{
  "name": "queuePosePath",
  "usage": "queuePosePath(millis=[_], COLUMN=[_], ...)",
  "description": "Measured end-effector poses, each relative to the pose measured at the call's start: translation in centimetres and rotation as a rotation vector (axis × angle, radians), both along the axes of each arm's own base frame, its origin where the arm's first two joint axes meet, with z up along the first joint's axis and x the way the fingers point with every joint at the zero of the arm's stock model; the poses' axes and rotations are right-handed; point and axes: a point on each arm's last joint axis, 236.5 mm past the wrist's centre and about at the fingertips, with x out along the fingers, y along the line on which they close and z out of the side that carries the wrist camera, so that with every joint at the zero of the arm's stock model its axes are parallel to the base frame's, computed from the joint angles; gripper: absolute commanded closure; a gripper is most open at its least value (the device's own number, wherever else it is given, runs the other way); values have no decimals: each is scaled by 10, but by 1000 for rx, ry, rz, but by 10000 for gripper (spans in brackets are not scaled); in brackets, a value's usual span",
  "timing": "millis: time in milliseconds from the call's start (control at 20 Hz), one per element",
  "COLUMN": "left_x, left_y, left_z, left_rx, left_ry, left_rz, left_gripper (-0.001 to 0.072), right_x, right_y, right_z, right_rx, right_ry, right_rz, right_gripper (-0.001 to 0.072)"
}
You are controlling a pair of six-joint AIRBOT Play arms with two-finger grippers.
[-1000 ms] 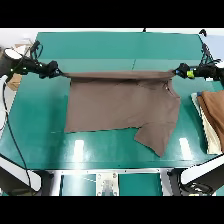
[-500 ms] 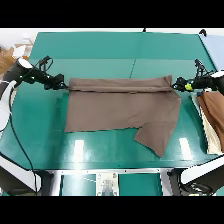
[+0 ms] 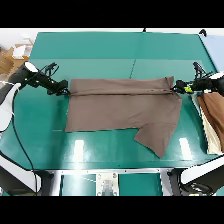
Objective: Fold the shirts.
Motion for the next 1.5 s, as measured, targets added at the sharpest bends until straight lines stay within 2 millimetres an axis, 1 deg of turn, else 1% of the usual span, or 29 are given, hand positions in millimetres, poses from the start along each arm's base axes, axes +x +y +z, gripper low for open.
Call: queuePosePath(millis=[100, 150, 250, 300, 350, 400, 450, 550, 600, 700, 800, 900, 1000, 1050, 1100, 1150, 1200, 1300, 1350, 1400, 1500], left_x=[-1, -1, 1, 2, 4, 4, 5, 6, 6, -1, -15, -33, -57, -74, -92, -112, -134, -177, -196, -214, -237], left_y=[0, 0, 1, 1, 1, 1, 0, -1, 0, 1, 3, 6, 8, 8, 7, 6, 3, -2, -7, -14, -29], left_z=[0, 0, -1, -1, 0, 0, 1, 4, 7, 14, 24, 35, 47, 51, 53, 54, 55, 50, 47, 42, 28], left_rx=[0, 1, 3, 4, 3, -1, -5, -17, -24, -41, -61, -66, -53, -44, -39, -34, -30, -28, -40, -61, -110], left_ry=[5, 5, 1, -3, -6, -7, -8, -9, -6, 26, 69, 100, 118, 126, 136, 144, 153, 176, 180, 178, 159], left_rz=[-3, 0, 12, 16, 21, 24, 26, 36, 34, 21, 6, -10, -18, -17, -14, 0, 18, 89, 134, 187, 291], left_gripper=[680, 627, 626, 625, 590, 318, 207, 212, 212, 213, 213, 212, 212, 212, 211, 212, 212, 212, 212, 212, 212], right_x=[0, -1, -1, -1, -1, -1, -1, 0, 2, 3, -2, -16, -45, -62, -84, -105, -125, -156, -168, -179, -196], right_y=[0, 0, -1, -1, -1, -1, -1, 0, 0, -2, -8, -14, -16, -14, -12, -9, -4, 10, 16, 24, 34], right_z=[0, -1, -1, -1, -1, -1, -1, 4, 9, 25, 44, 61, 73, 78, 80, 82, 84, 82, 80, 75, 63], right_rx=[-2, -3, -4, -4, -2, -1, -1, 8, 12, 25, 37, 54, 81, 97, 112, 123, 143, 180, 193, 202, 212], right_ry=[2, 3, 5, 5, 7, 8, 9, 11, 7, 3, 4, 12, 42, 54, 72, 84, 85, 66, 52, 42, 35], right_rz=[1, 0, 0, -1, -4, -6, -7, -6, -7, -8, -18, -35, -60, -78, -101, -129, -169, -256, -294, -326, -374], right_gripper=[692, 692, 684, 649, 596, 516, 484, 484, 484, 484, 485, 484, 484, 476, 380, 310, 309, 291, 254, 233, 232])
